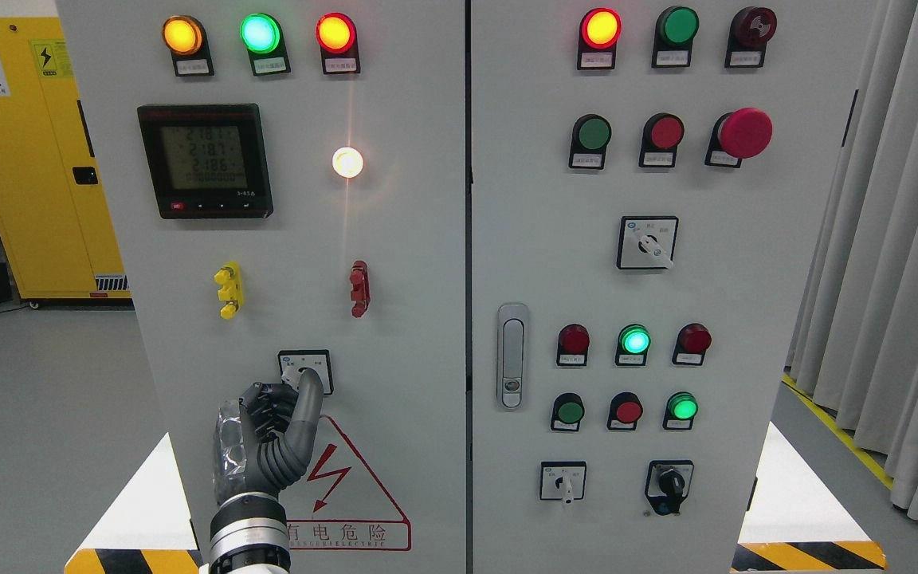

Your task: Turn on light switch 1

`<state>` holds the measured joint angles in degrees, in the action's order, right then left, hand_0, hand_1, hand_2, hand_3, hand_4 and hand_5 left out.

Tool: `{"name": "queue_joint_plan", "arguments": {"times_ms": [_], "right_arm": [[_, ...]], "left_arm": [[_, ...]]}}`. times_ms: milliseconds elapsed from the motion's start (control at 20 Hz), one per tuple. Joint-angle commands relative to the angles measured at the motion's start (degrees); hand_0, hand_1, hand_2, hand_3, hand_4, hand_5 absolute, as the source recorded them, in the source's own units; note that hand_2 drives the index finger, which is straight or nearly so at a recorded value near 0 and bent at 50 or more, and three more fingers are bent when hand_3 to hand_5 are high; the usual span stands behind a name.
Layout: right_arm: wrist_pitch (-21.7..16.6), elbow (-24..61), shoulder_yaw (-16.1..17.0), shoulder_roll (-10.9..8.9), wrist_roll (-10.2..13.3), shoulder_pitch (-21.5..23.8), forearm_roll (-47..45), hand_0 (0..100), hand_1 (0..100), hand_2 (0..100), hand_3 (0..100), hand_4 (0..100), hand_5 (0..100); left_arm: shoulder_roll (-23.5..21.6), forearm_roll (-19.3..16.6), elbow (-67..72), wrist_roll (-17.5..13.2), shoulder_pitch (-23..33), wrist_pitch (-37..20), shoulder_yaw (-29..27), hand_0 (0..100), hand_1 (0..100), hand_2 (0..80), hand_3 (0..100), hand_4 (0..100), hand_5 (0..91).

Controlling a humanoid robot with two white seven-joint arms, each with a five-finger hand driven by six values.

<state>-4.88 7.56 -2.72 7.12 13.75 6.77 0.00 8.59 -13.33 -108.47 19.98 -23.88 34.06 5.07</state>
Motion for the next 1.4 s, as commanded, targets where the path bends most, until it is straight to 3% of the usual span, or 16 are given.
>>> {"name": "queue_joint_plan", "arguments": {"times_ms": [0,551,752,952,1353], "right_arm": [[0.04,-0.01,0.00,0.00,-0.04,0.00,-1.67,0,50,4,0,0,0],[0.04,-0.01,0.00,0.00,-0.04,0.00,-1.67,0,50,4,0,0,0],[0.04,-0.01,0.00,0.00,-0.04,0.00,-1.67,0,50,4,0,0,0],[0.04,-0.01,0.00,0.00,-0.04,0.00,-1.67,0,50,4,0,0,0],[0.04,-0.01,0.00,0.00,-0.04,0.00,-1.67,0,50,4,0,0,0]], "left_arm": [[-0.07,0.23,-0.07,-0.12,0.15,-0.40,0.03,20,45,59.3,83,90,84.0],[-0.24,0.23,-0.86,1.64,2.69,-1.45,0.20,16,45,59.8,84,91,84.1],[-0.51,0.23,-1.65,1.99,5.41,-7.16,0.38,17,44,60.6,84,91,84.1],[-0.77,0.23,-2.97,2.87,8.05,-8.48,0.64,17,43,61.7,85,91,84.2],[-2.97,0.23,-2.71,2.61,24.82,-29.47,-0.67,15,42,63.8,87,93,86.0]]}}
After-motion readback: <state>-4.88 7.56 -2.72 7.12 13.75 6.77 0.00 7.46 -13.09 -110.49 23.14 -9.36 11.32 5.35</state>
